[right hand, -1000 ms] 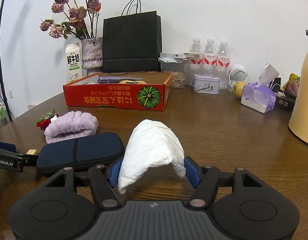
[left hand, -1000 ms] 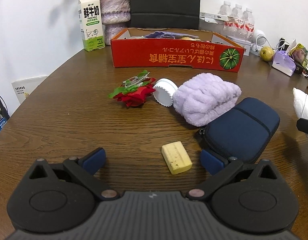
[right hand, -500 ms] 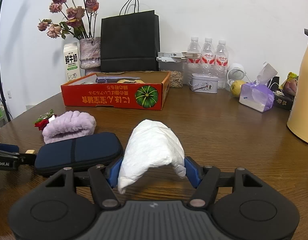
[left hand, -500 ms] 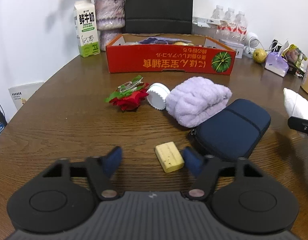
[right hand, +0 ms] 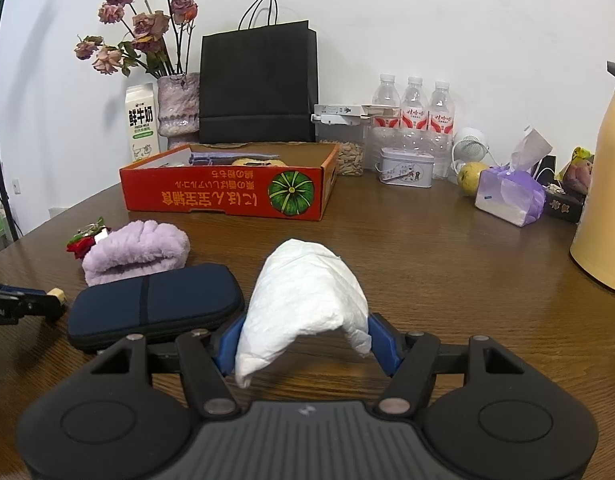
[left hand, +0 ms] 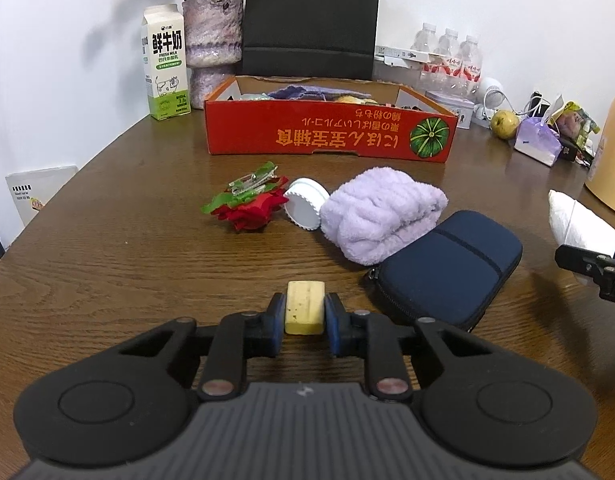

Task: Organize objects
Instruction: 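Lift the sponge block and white bag and carry both toward the red box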

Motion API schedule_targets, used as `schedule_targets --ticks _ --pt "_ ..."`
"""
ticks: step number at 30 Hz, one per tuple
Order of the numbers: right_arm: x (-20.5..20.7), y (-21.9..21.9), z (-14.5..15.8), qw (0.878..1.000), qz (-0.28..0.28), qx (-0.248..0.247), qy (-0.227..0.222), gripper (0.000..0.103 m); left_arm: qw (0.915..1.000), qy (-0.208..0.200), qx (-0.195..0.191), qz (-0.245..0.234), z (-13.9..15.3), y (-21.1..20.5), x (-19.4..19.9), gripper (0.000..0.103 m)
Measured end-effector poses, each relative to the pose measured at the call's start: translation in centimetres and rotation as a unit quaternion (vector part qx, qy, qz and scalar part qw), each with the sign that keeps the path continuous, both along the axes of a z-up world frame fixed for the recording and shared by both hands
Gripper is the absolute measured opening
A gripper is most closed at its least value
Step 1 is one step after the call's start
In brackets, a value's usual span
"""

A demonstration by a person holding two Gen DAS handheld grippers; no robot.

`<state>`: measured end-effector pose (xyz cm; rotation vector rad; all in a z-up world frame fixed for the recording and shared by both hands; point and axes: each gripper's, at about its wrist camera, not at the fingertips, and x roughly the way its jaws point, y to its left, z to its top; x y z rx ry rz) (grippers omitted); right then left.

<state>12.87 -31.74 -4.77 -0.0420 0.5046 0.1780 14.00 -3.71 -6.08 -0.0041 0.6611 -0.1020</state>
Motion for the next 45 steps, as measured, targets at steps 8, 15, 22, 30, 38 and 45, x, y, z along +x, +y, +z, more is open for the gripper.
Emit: schedule_targets --ticks 8,15,22,30,38,45 --pt "-0.6 0.7 0.2 1.000 0.004 0.001 -0.012 0.059 0.9999 -0.014 -0.004 -0.001 1.1 0.3 0.1 0.021" --pt "-0.4 1.5 0.4 1.000 0.015 0.005 -0.012 0.046 0.9996 -0.027 -0.004 -0.005 2.1 0.4 0.2 0.021" --pt "-0.3 2.2 0.9 1.000 0.023 0.007 -0.019 0.042 0.9994 -0.033 -0.008 -0.008 2.8 0.6 0.8 0.021" --pt "0.2 3.6 1.9 0.999 0.032 0.003 -0.032 0.042 0.9989 -0.045 -0.012 -0.012 3.9 0.8 1.8 0.021" --pt "1.2 5.1 3.1 0.998 0.043 0.000 -0.045 0.042 0.9983 -0.053 -0.020 -0.016 4.7 0.8 3.1 0.021" --pt "2.4 6.2 3.9 0.997 0.048 0.000 -0.052 0.042 0.9974 -0.065 -0.025 -0.020 5.7 0.8 4.4 0.021"
